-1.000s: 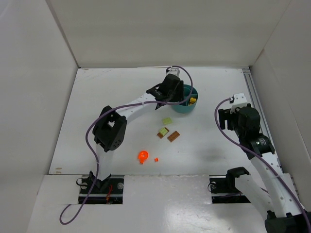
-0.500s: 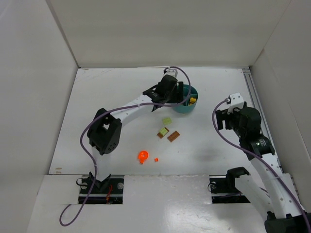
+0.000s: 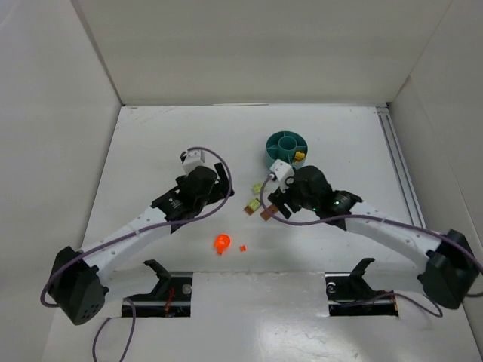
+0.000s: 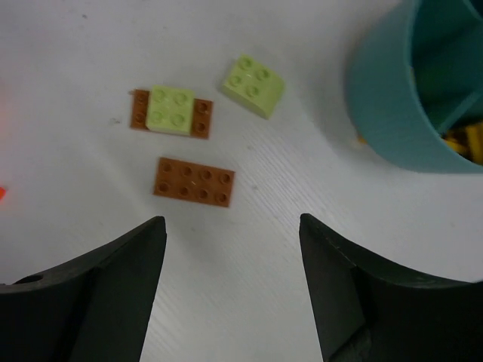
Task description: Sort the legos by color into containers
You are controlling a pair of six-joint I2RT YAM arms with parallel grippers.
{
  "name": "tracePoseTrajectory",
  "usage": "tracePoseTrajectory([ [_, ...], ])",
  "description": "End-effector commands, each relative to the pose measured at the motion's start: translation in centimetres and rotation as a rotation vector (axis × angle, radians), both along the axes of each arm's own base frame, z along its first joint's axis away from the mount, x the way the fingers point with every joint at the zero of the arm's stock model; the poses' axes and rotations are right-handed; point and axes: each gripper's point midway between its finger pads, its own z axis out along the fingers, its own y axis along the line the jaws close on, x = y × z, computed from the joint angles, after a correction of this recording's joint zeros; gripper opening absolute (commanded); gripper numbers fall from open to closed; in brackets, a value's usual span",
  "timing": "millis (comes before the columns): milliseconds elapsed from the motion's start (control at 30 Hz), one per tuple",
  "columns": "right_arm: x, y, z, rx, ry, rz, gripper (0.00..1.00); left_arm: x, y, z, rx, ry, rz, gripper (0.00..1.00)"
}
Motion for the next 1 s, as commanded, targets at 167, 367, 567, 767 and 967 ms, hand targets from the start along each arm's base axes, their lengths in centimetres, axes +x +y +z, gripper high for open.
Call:
tracePoseTrajectory([
  [167,2.4,10.1,-0.9,0.035,0.016,0.029,0.73,-5.1,5.5,-5.1,-0.036,0.115,0.175,1.00],
  [367,3.6,11.9,-3.9,0.018,0.085,-0.037,0.67,-6.1,5.6,-4.7,-0.090,0.099,0.157,1.00],
  [567,3.6,12.1,-6.5,-0.008,0.140,-0.063,0.66,-6.2,5.5,-5.0,-0.093,0.105,0.149,1.00],
  [767,3.5,12.1,-7.5,-0.016,0.163,-0.076,0.53,-6.1,4.9,-4.4,-0.115,0.090,0.127,1.00],
  [967,3.2,12.1,-5.9,0.021,0.152,-0.072,0.27,-6.2,4.8,-4.5,-0.118,0.086,0.112,1.00],
])
